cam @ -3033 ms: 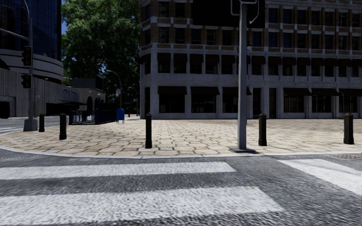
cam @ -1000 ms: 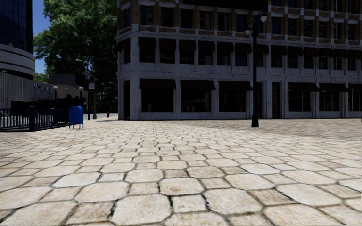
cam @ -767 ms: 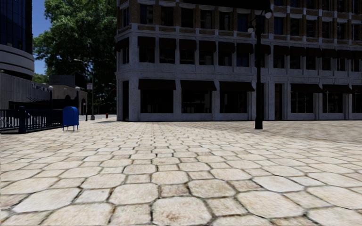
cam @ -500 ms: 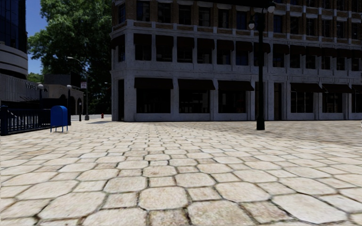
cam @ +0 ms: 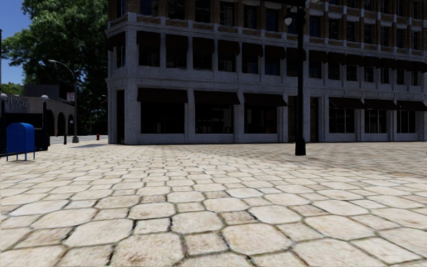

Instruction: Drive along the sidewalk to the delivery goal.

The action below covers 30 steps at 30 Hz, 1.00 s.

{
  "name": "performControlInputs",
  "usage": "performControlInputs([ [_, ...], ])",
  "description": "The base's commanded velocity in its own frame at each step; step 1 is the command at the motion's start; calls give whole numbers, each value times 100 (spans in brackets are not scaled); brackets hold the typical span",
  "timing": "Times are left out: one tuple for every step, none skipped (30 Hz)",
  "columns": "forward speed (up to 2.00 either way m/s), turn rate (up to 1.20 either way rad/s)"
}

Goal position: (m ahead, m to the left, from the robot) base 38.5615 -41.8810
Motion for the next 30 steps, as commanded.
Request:
performControlInputs([
  [200, -34],
  [200, -44],
  [200, -44],
  [200, -47],
  [200, -48],
  [200, -48],
  [200, -48],
  [200, -48],
  [200, -48],
  [200, -48],
  [200, -48],
  [200, -48],
  [200, -48],
  [200, -48],
  [200, -48],
  [200, -48],
  [200, -48],
  [200, -48],
  [200, -48],
  [200, -48],
  [200, -48],
  [200, -48],
  [200, -48],
  [200, -48],
  [200, -48],
  [200, -48],
  [200, -48],
  [200, -48],
  [200, -48],
  [200, -48],
])
